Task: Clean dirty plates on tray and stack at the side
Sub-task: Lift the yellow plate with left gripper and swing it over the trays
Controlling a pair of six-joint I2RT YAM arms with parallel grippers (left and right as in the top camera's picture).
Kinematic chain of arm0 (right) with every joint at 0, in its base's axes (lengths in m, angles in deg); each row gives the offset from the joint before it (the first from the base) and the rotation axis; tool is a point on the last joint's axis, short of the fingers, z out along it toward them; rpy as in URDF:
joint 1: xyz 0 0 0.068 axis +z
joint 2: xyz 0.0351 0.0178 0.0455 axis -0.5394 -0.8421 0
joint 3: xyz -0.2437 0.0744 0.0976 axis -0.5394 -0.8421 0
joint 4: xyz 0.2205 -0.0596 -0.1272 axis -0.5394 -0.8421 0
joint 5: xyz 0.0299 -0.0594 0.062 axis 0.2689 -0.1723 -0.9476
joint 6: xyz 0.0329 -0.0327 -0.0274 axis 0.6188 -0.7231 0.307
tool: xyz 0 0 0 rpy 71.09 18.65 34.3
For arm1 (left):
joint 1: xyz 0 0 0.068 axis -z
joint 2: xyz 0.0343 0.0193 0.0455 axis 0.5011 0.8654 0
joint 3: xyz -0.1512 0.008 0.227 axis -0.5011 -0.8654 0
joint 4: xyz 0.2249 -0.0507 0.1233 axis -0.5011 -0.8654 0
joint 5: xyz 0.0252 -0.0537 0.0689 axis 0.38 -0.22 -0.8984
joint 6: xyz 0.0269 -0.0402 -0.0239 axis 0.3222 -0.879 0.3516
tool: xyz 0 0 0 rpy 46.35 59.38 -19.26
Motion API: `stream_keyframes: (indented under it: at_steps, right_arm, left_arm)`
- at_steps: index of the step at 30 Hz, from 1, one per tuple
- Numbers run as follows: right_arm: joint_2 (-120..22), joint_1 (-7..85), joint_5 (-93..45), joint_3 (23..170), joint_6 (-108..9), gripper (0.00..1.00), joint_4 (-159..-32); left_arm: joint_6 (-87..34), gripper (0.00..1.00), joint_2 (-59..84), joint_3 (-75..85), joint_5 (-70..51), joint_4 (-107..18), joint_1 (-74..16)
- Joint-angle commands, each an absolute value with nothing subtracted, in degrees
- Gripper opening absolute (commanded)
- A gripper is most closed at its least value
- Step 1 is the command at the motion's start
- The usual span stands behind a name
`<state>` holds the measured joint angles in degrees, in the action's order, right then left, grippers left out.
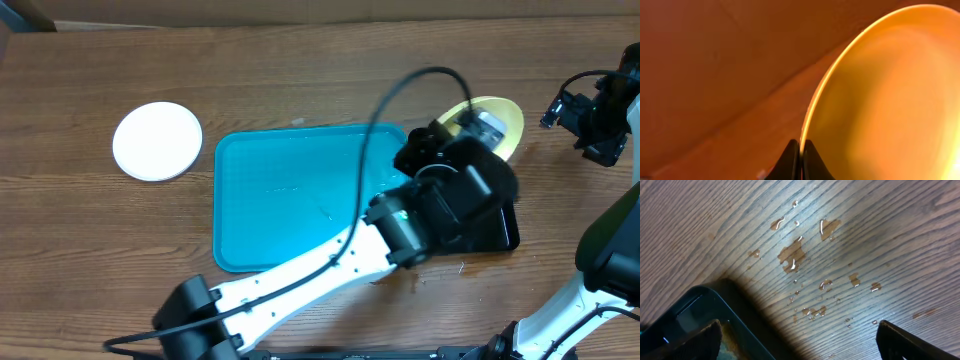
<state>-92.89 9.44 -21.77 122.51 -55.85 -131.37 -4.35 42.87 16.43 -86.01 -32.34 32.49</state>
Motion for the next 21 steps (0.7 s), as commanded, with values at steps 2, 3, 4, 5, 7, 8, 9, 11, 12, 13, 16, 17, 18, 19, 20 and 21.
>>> stream_keyframes:
  at_steps: [2, 3, 4, 5, 7, 8, 9, 11, 12, 13, 16, 17, 18, 19, 20, 21]
  right_arm:
    - [-91.47, 9.31, -22.23, 123.23, -55.46, 1.0, -131.24]
    - [-91.47, 9.31, -22.23, 123.23, -55.46, 1.0, -131.24]
    - [-91.47, 9.31, -22.21, 123.23, -55.46, 1.0, -131.24]
    - [-91.47, 9.31, -22.21, 123.23, -55.46, 1.0, -131.26]
    - [-91.47, 9.31, -22.21, 123.23, -55.46, 1.0, -131.24]
    - [-91.47, 9.31, -22.21, 123.23, -55.46, 1.0, -131.26]
    - [-91.47, 9.31, -22.21, 123.23, -55.46, 1.0, -131.24]
    - [-91.47, 9.31, -22.21, 123.23, -55.46, 1.0, -131.24]
    - [-91.47, 9.31, -22.21, 123.23, -55.46, 1.0, -131.24]
    - [-91.47, 9.31, -22.23, 123.23, -55.46, 1.0, -131.24]
    - [-91.47, 9.31, -22.23, 123.23, -55.46, 1.0, -131.24]
    - [-91.47, 9.31, -22.23, 123.23, -55.46, 1.0, -131.26]
    - [-91.47, 9.31, -22.23, 123.23, -55.46, 1.0, -131.26]
    - [-91.47, 9.31, -22.21, 123.23, -55.46, 1.0, -131.26]
    - [-91.47, 9.31, -22.21, 123.23, -55.46, 1.0, -131.24]
    - [-91.47, 9.31, -22.21, 123.23, -55.46, 1.0, -131.26]
  left_arm:
    - [10.33, 0.04, 47.72, 17.61, -95.93, -26.53, 34.92]
    - [12.58, 0.04, 48.64, 17.61, -97.59, -24.82, 35.34]
    - [14.03, 0.04, 49.32, 17.61, -98.79, -23.47, 35.66]
    - [15.54, 0.04, 50.04, 17.61, -99.91, -22.02, 36.04]
    - [17.24, 0.04, 50.91, 17.61, -100.98, -19.86, 36.8]
    - [17.39, 0.04, 51.0, 17.61, -101.46, -19.27, 37.17]
    - [17.39, 0.04, 51.07, 17.61, -101.81, -18.72, 37.52]
    - [17.39, 0.04, 51.07, 17.61, -102.44, -17.43, 38.13]
    - [17.39, 0.04, 51.07, 17.61, -103.23, -16.3, 38.31]
    - [17.42, 0.04, 51.07, 17.61, -103.62, -15.53, 38.35]
    - [17.39, 0.04, 51.07, 17.61, -103.95, -13.61, 38.2]
    - [17.37, 0.04, 51.07, 17.61, -103.93, -13.13, 38.0]
    - [17.35, 0.04, 51.07, 17.61, -103.93, -12.78, 37.74]
    - [17.35, 0.04, 51.07, 17.61, -103.93, -12.54, 37.54]
    - [17.35, 0.04, 51.07, 17.61, -103.95, -12.32, 37.3]
    - [17.33, 0.04, 51.07, 17.61, -103.93, -12.23, 37.02]
